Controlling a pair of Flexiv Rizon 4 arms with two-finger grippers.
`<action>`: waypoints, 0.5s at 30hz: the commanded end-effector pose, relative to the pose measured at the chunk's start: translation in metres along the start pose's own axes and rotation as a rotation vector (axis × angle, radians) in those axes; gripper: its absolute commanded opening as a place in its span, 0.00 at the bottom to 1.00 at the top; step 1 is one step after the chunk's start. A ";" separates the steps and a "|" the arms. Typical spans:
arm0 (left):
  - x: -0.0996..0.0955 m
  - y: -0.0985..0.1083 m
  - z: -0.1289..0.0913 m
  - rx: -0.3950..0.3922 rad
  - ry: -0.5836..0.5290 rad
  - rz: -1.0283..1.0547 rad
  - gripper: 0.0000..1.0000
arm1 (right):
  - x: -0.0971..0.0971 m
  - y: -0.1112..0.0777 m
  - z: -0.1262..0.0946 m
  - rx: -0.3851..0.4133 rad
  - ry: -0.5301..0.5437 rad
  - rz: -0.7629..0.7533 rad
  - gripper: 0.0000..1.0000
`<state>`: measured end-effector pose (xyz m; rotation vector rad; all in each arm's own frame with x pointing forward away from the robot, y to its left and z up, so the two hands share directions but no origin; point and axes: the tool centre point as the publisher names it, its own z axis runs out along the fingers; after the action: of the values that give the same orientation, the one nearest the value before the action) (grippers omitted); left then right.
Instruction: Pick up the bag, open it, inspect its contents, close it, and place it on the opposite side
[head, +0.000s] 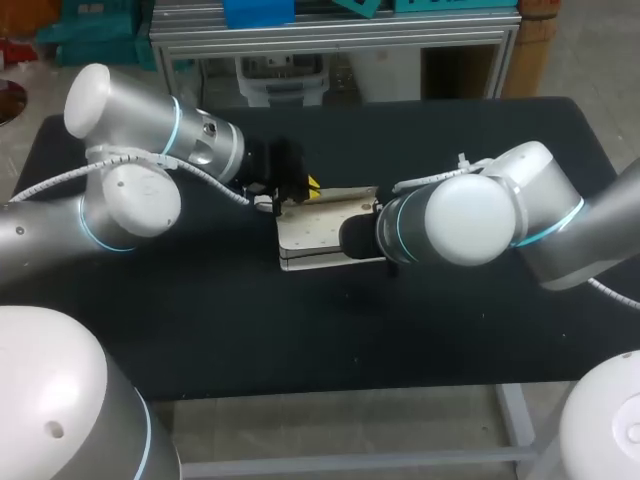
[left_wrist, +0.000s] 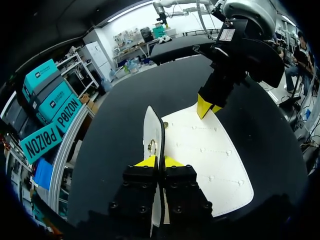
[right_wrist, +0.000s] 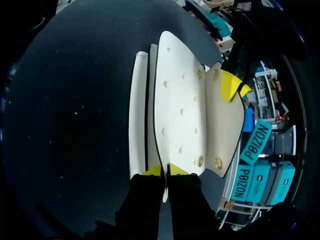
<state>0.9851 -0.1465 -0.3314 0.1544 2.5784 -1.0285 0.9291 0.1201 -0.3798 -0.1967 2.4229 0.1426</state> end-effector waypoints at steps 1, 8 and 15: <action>0.012 -0.002 0.000 0.009 0.020 0.031 0.00 | 0.004 -0.002 0.003 -0.001 -0.021 0.005 0.00; 0.034 0.009 0.014 0.025 0.054 0.027 0.00 | 0.003 -0.002 0.004 0.004 -0.019 0.010 0.00; 0.042 0.026 0.024 0.051 0.071 -0.035 0.01 | 0.004 0.000 0.004 0.005 -0.016 0.011 0.00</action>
<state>0.9569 -0.1467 -0.3646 0.1628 2.6395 -1.0938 0.9295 0.1189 -0.3798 -0.1814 2.4209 0.1390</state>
